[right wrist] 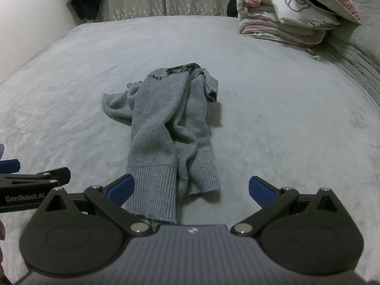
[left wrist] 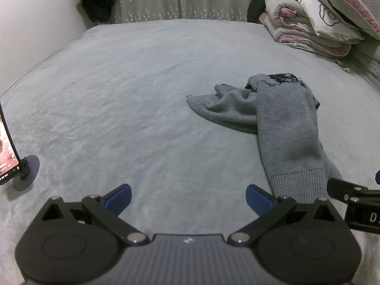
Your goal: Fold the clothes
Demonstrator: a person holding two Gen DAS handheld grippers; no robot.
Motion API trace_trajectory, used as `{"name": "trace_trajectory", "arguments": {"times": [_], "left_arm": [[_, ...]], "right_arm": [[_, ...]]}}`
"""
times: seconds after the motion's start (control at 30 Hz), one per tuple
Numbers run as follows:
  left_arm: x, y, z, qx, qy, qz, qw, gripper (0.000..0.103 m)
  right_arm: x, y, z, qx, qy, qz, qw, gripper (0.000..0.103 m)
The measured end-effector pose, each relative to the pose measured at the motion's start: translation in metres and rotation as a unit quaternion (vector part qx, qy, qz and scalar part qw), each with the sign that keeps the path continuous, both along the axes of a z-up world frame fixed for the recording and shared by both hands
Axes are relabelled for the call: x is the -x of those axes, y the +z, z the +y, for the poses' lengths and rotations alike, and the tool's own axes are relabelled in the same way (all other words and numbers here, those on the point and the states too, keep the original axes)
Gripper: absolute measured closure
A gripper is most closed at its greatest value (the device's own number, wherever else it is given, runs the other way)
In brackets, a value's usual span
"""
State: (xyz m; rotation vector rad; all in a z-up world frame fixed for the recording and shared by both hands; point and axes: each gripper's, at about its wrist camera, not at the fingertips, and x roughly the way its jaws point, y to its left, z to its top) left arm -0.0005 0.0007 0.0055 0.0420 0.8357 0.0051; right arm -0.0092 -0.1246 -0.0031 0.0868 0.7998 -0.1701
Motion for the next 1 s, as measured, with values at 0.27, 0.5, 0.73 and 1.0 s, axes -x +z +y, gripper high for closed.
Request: {"name": "trace_trajectory", "arguments": {"times": [0.27, 0.5, 0.73, 1.0], "left_arm": [[-0.001, 0.0, 0.002, 0.0, 0.001, 0.002, 1.0, 0.0], [-0.001, -0.002, 0.0, -0.001, 0.002, 0.003, 1.0, 0.0], [-0.004, -0.006, 0.001, -0.005, 0.005, 0.009, 0.9999, 0.0], [-0.007, -0.012, 0.003, -0.011, 0.011, 0.017, 0.9997, 0.0]], "right_arm": [[0.0, -0.001, 0.0, 0.0, 0.001, 0.002, 1.0, 0.0], [0.0, 0.0, 0.0, 0.001, 0.001, 0.004, 1.0, 0.0], [0.0, -0.001, 0.001, 0.001, 0.001, 0.007, 1.0, 0.0], [-0.004, -0.01, 0.003, 0.007, 0.002, 0.02, 1.0, 0.0]]}}
